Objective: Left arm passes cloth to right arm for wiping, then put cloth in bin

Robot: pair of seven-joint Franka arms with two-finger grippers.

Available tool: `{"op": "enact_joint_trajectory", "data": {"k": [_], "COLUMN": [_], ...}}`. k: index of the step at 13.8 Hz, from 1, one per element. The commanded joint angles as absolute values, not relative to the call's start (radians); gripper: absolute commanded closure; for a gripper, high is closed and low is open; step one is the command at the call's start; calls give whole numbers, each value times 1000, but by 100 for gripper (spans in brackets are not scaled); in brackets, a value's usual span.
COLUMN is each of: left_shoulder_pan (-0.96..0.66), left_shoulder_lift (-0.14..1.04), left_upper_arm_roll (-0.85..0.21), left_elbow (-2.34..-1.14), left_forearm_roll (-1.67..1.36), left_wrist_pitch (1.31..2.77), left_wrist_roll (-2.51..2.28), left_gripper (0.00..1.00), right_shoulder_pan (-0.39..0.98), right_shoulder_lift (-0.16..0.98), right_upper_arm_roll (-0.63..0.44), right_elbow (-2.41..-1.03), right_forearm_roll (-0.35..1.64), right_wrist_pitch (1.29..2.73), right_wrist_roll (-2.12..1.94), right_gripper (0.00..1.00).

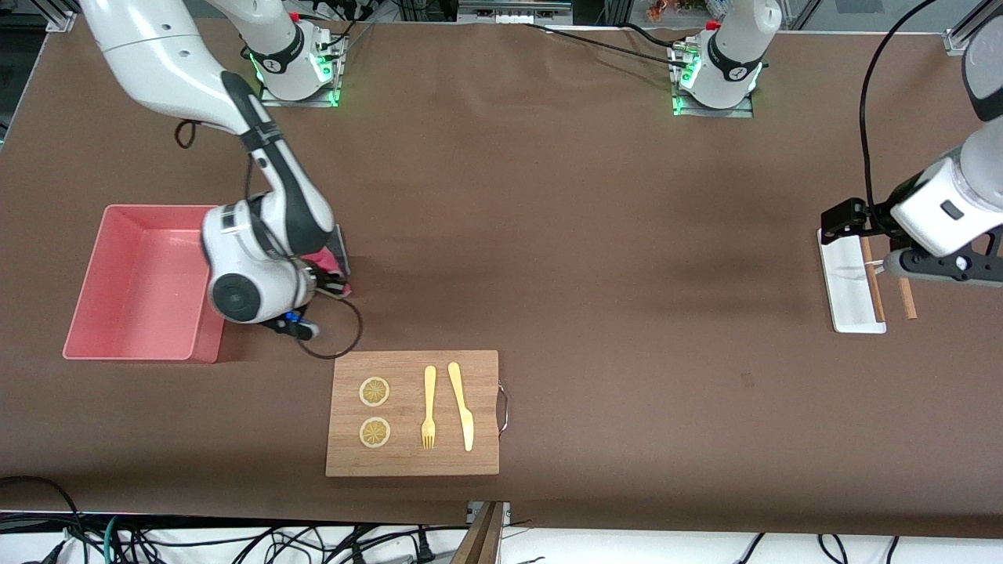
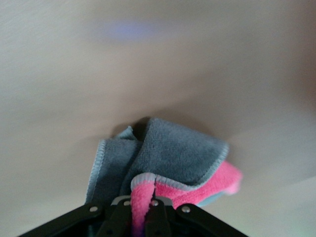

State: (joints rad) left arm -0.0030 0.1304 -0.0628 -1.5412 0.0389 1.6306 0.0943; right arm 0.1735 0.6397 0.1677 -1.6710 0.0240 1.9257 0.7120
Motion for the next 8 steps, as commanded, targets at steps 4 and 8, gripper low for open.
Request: {"op": "enact_joint_trajectory", "data": {"k": [4,8], "left_shoulder_pan": [-72,-66], "left_shoulder_lift": [-6,18], "left_upper_arm_roll": [-14,-15], "left_elbow": [-1689,-1667], "left_forearm_roll": [17,14], "left_wrist_pitch": [1645,1638], "left_wrist_roll": [156,158], "left_gripper": [0,0], "right_shoulder_pan": [206,212], "right_shoulder_lift": [690,703], "right_upper_arm_roll": [316,373], "right_elbow": [-1663,-1661], "right_forearm_roll": [57,164], "right_wrist_pitch": [2109,2224], "right_wrist_roll": [1040,1100], "right_gripper": [100,100]}}
